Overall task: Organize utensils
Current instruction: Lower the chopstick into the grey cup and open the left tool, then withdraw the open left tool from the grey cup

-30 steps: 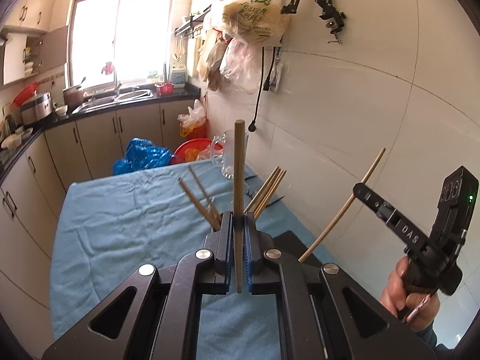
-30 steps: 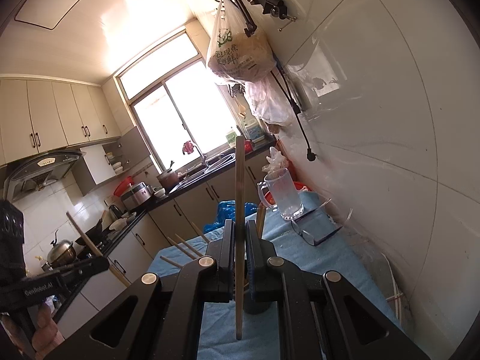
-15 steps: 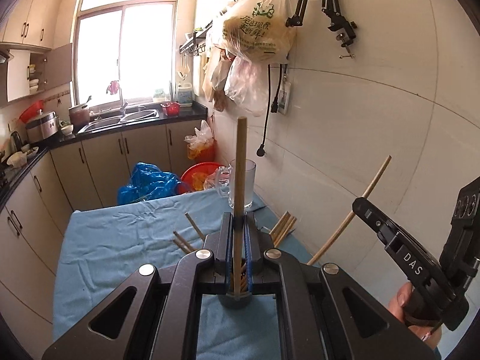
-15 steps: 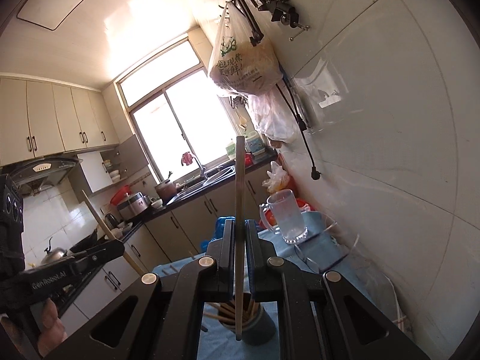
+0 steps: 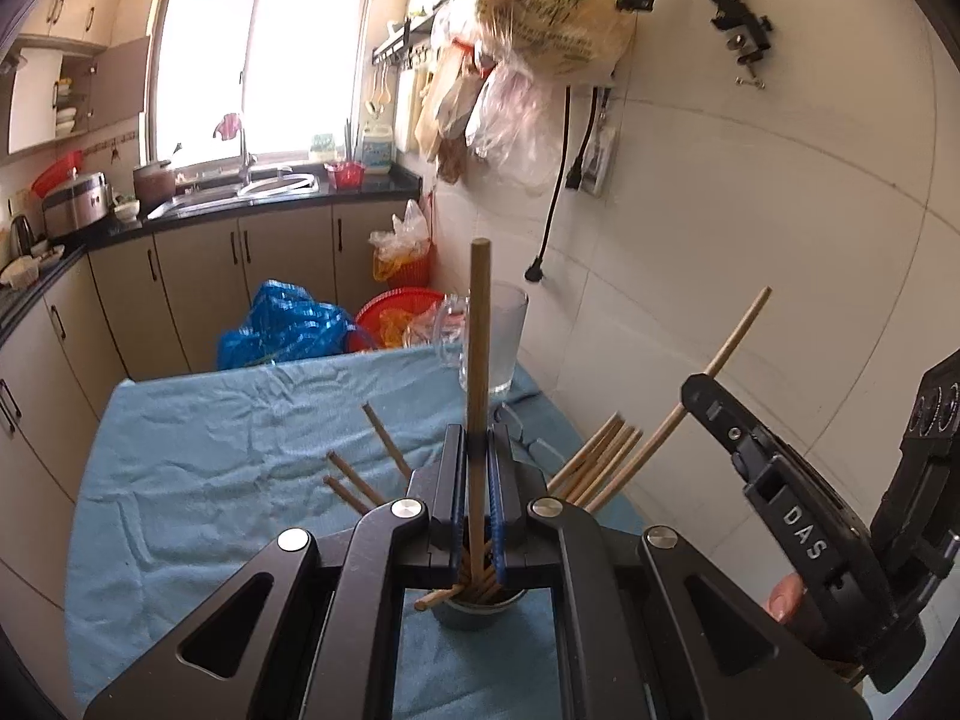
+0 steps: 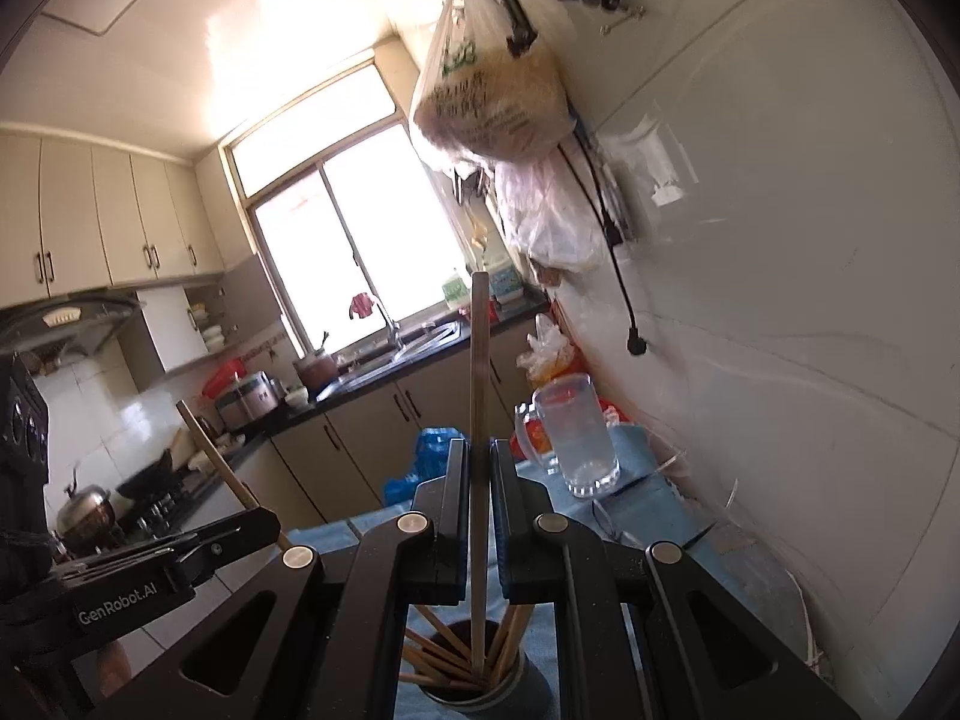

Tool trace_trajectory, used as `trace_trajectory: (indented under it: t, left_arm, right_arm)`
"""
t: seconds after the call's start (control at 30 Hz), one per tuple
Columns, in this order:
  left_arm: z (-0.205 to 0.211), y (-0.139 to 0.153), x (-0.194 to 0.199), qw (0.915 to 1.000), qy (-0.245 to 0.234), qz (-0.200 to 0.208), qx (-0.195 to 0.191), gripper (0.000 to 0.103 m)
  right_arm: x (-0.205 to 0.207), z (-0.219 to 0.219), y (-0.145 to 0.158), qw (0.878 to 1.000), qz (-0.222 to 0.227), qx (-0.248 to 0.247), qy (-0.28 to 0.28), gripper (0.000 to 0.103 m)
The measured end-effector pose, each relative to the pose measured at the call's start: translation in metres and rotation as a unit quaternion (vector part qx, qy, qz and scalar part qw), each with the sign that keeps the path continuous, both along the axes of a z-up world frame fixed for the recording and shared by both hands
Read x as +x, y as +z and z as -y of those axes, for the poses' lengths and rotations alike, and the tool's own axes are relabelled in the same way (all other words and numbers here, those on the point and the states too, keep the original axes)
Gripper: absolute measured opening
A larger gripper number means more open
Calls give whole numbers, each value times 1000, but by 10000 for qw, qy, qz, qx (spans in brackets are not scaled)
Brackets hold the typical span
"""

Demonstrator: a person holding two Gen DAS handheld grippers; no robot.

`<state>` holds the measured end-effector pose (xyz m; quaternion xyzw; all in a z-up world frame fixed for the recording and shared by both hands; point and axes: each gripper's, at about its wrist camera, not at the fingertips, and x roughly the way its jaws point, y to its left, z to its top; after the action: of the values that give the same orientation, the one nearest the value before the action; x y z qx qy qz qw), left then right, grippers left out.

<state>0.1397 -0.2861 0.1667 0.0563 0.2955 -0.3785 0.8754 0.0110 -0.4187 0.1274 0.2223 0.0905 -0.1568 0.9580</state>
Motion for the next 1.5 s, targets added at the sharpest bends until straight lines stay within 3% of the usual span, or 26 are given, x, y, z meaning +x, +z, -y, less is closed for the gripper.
trace_trajectory:
  t: [0.63, 1.07, 1.13, 1.2, 1.27, 1.37, 1.5]
  left_arm:
    - [-11, -49, 9, 9996, -58, -44, 266, 7]
    - [-9, -62, 25, 9992, 103, -38, 390, 10]
    - [-11, -62, 25, 9993, 117, -32, 360, 18]
    - [-12, -60, 24, 9994, 158, 13, 300, 33]
    - [-13, -58, 23, 9994, 204, 100, 253, 35]
    - [-16, -55, 23, 9995, 225, 73, 216, 35]
    - [-23, -52, 20, 9990, 371, 189, 185, 49]
  right_arm:
    - [25, -11, -47, 9973, -709, 2, 182, 8]
    - [32, -12, -61, 9951, -926, 143, 305, 9]
    - [30, -12, -60, 9952, -922, 137, 310, 9]
    - [26, -12, -58, 9956, -891, 103, 269, 9]
    - [23, -12, -56, 9960, -851, 100, 260, 11]
    - [17, -12, -51, 9966, -803, 78, 189, 25]
    - [7, -11, -48, 9970, -778, 38, 22, 39]
